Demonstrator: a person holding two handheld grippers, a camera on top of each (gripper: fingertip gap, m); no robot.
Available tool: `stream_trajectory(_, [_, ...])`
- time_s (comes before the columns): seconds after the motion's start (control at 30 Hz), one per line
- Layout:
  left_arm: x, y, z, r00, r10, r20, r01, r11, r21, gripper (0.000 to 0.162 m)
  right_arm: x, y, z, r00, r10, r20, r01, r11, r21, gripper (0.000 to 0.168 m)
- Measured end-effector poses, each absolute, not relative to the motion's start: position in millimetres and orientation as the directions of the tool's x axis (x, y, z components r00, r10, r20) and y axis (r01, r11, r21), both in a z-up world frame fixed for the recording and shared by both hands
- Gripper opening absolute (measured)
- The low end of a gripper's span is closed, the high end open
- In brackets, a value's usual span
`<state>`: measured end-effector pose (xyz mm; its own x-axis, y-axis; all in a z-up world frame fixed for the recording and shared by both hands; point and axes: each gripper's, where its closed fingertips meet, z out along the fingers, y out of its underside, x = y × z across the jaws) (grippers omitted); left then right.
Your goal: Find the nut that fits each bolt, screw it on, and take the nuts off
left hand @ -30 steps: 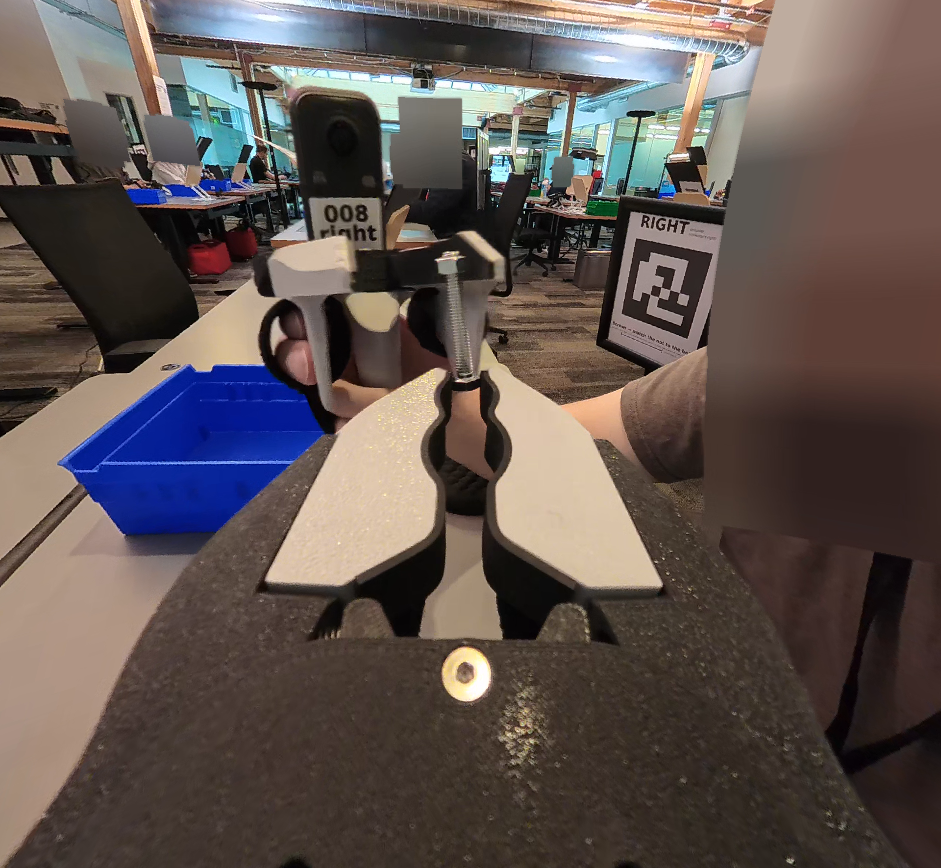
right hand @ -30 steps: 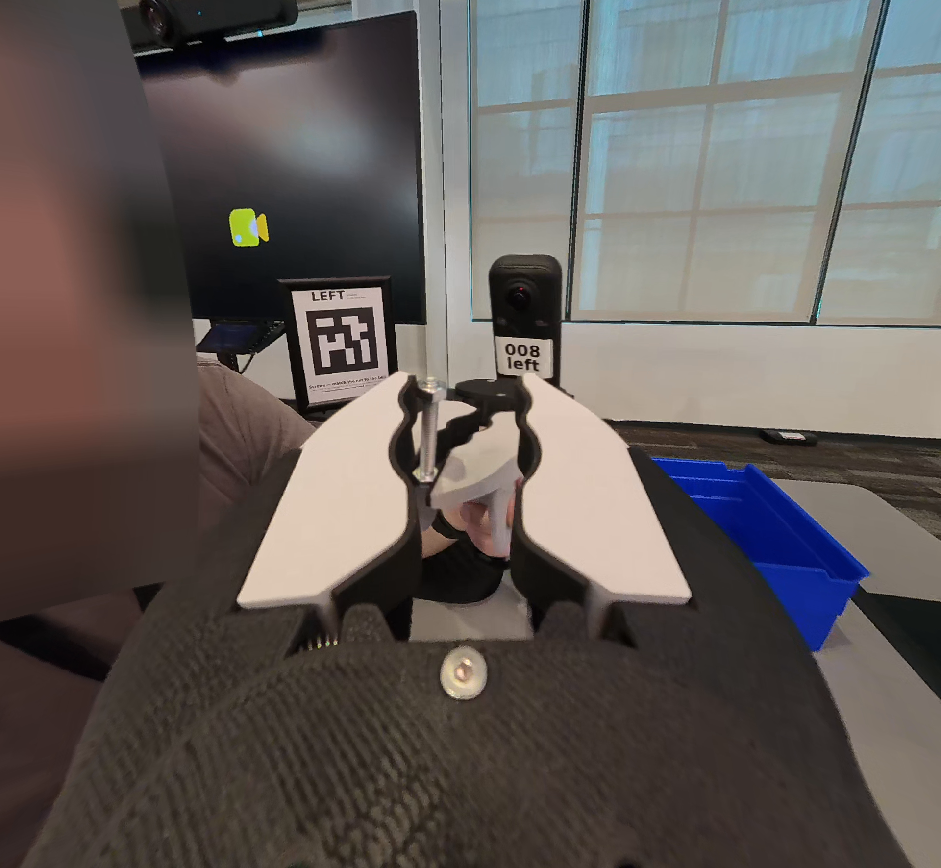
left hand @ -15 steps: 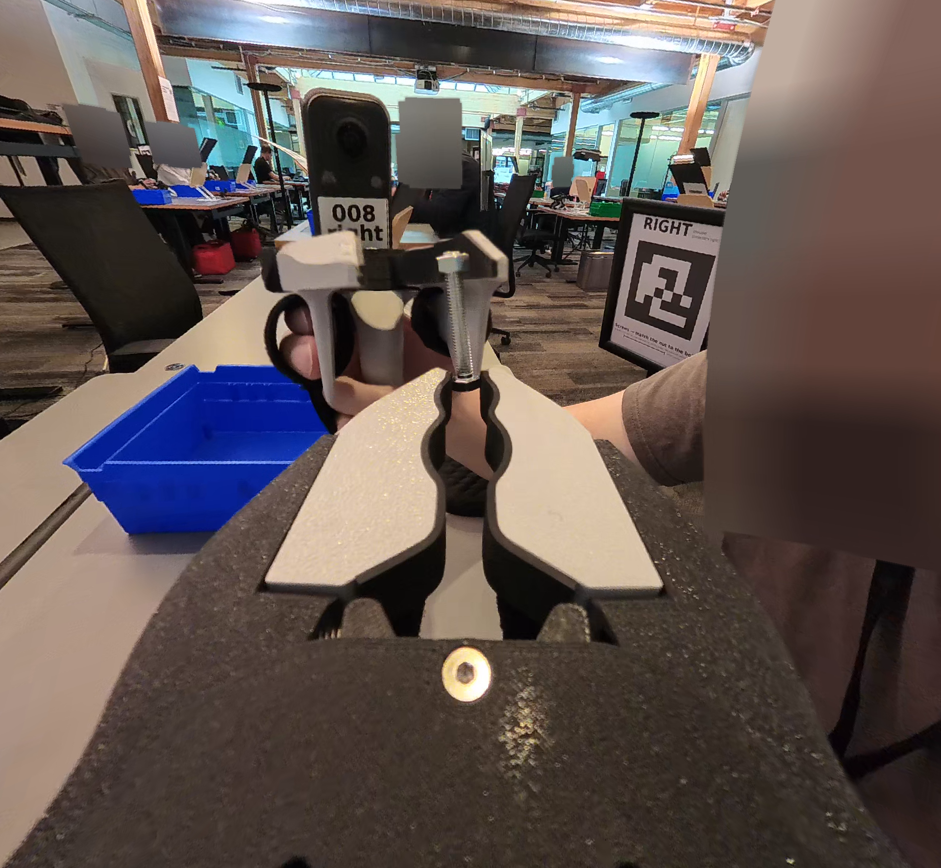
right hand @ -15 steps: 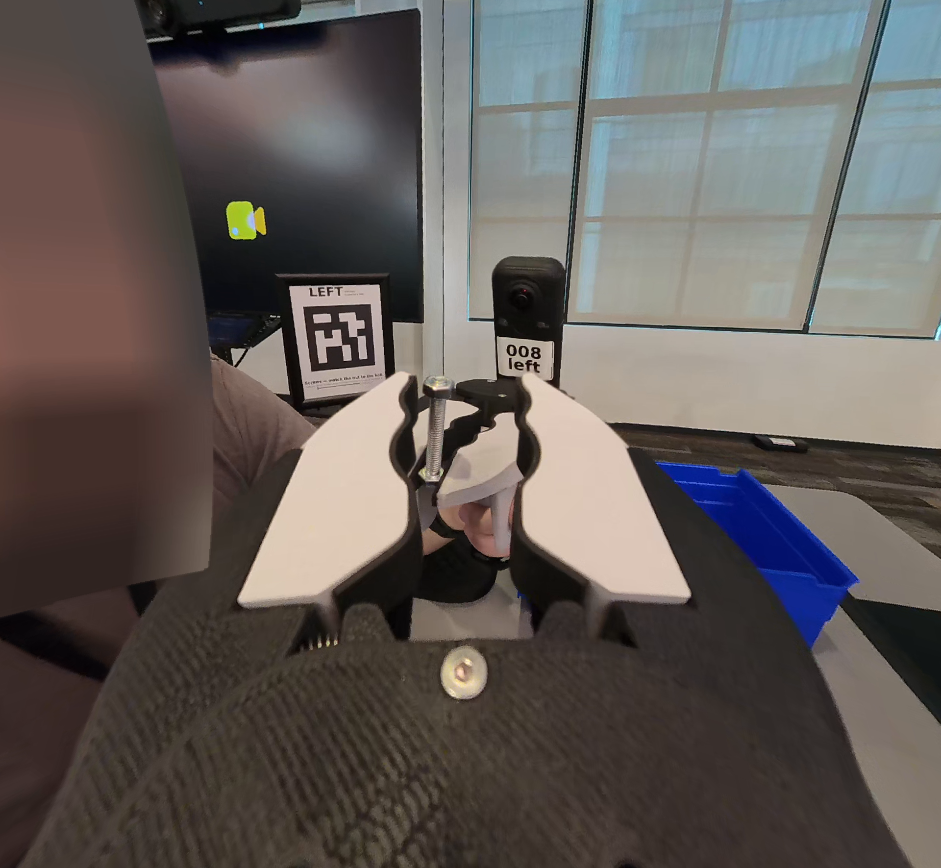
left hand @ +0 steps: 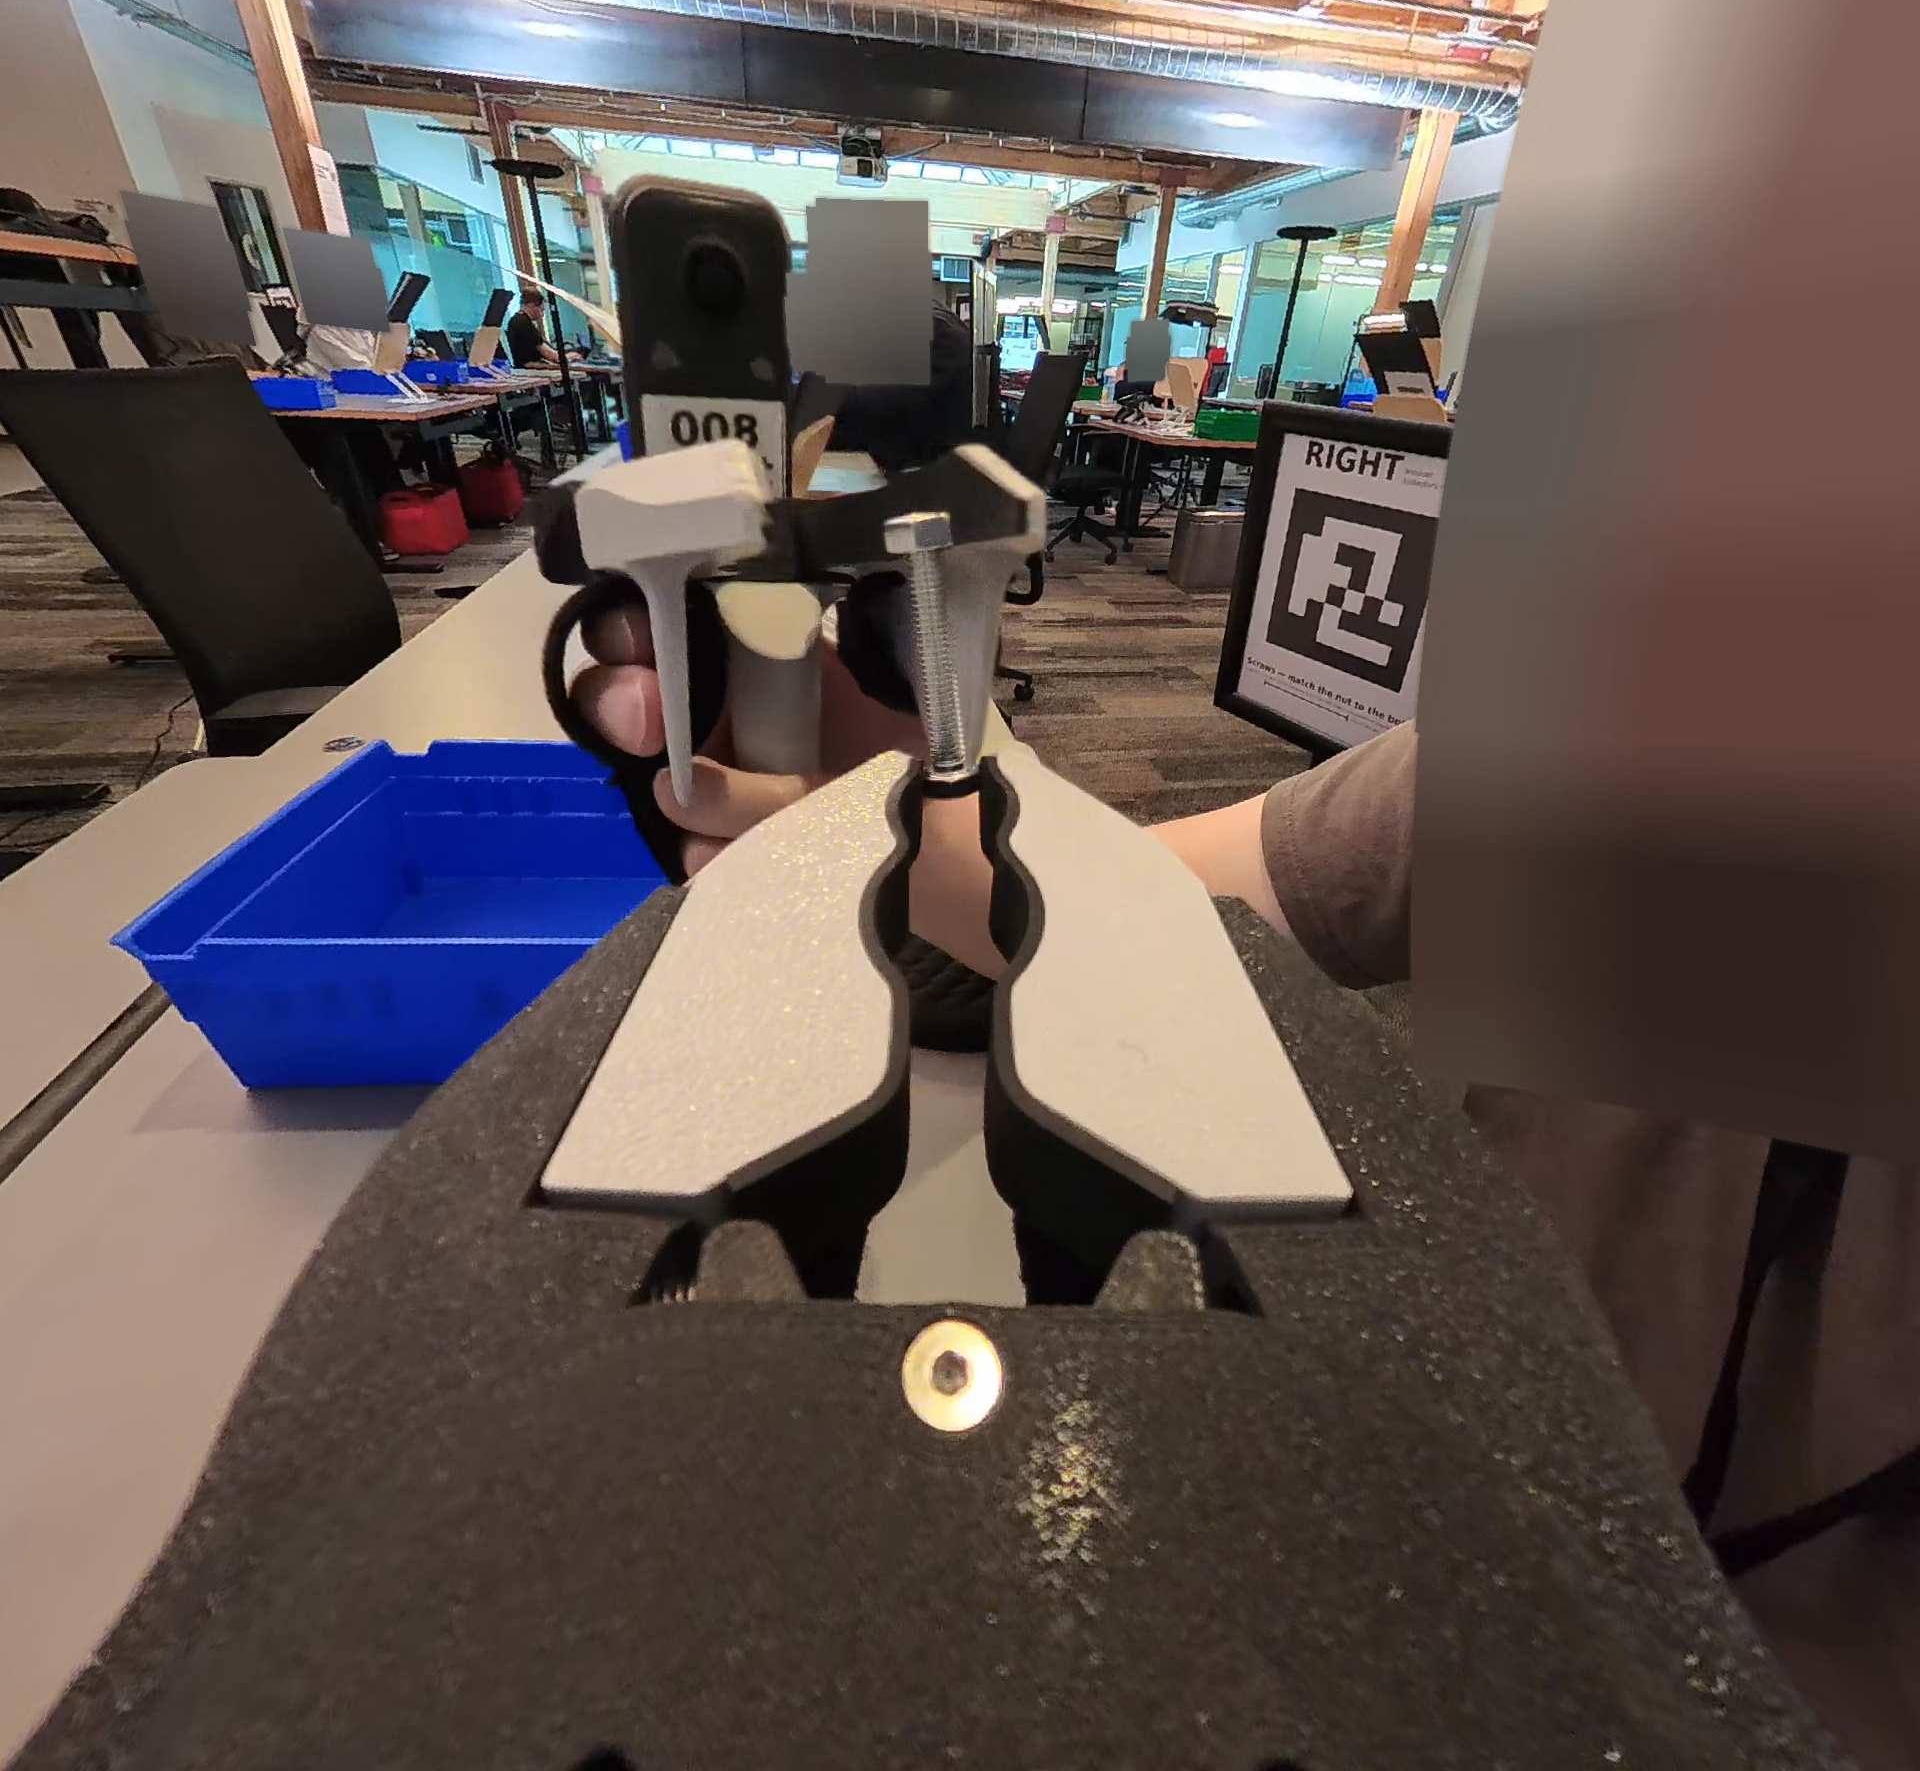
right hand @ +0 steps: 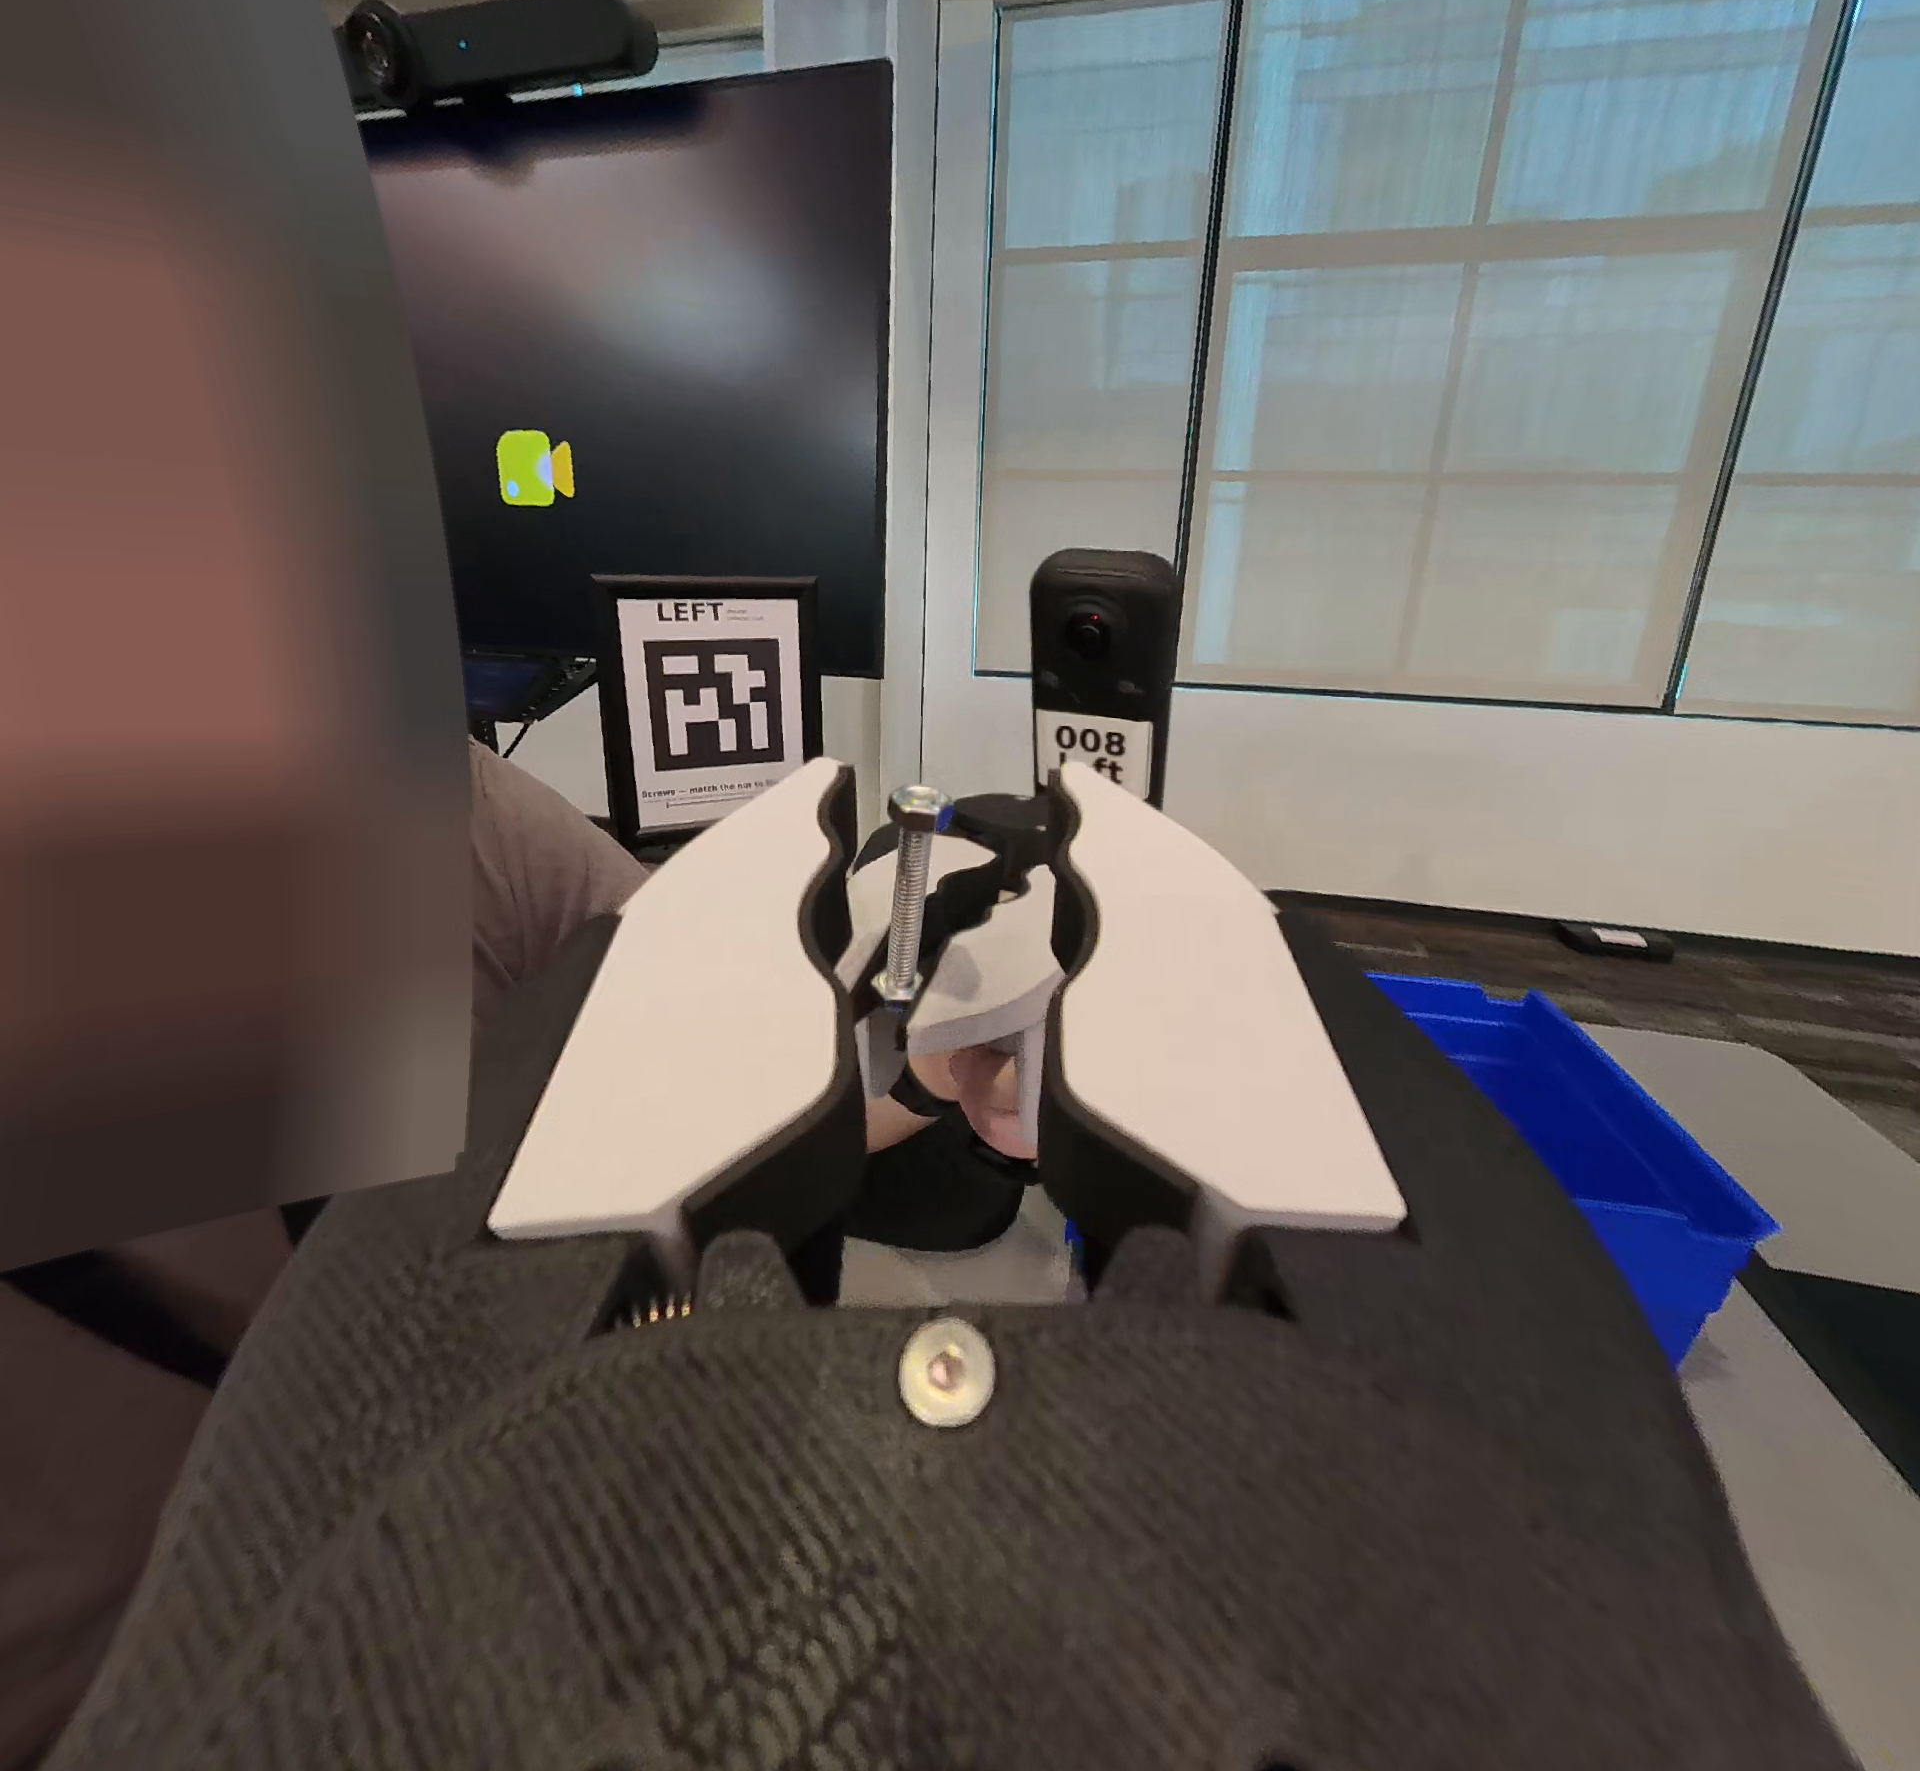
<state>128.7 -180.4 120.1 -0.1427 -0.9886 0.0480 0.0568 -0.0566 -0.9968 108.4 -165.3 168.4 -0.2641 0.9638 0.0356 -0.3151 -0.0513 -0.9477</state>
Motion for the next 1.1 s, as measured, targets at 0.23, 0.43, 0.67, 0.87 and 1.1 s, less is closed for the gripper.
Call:
stream_trajectory(0.23, [127.5,-180.2,121.7,-0.141,-0.989,0.047,0.064,-0.056,-0.996,0.010,112.8,-154.6,164.3,-0.266,0.964,0.021,-0.320,-0.067,-0.945,0.035])
stream_trajectory(0.43, [127.8,-177.3,120.1,-0.117,-0.993,0.017,0.066,-0.025,-0.998,0.010,114.3,-158.0,166.9,-0.283,0.959,0.025,-0.331,-0.074,-0.941,0.036])
stream_trajectory(0.67, [132.9,-169.5,116.5,-0.004,-0.992,-0.128,0.110,0.127,-0.986,0.010,113.7,-165.9,171.2,-0.169,0.976,0.139,-0.296,0.084,-0.952,0.037])
stream_trajectory(0.87, [134.4,-169.7,116.1,-0.014,-0.994,-0.108,0.125,0.106,-0.987,0.010,114.3,-161.2,168.2,-0.125,0.980,0.155,-0.244,0.121,-0.962,0.038])
stream_trajectory(1.1, [133.3,-172.5,118.4,-0.036,-0.995,-0.095,0.135,0.089,-0.987,0.010,112.3,-154.2,163.8,-0.138,0.984,0.111,-0.241,0.075,-0.968,0.038])
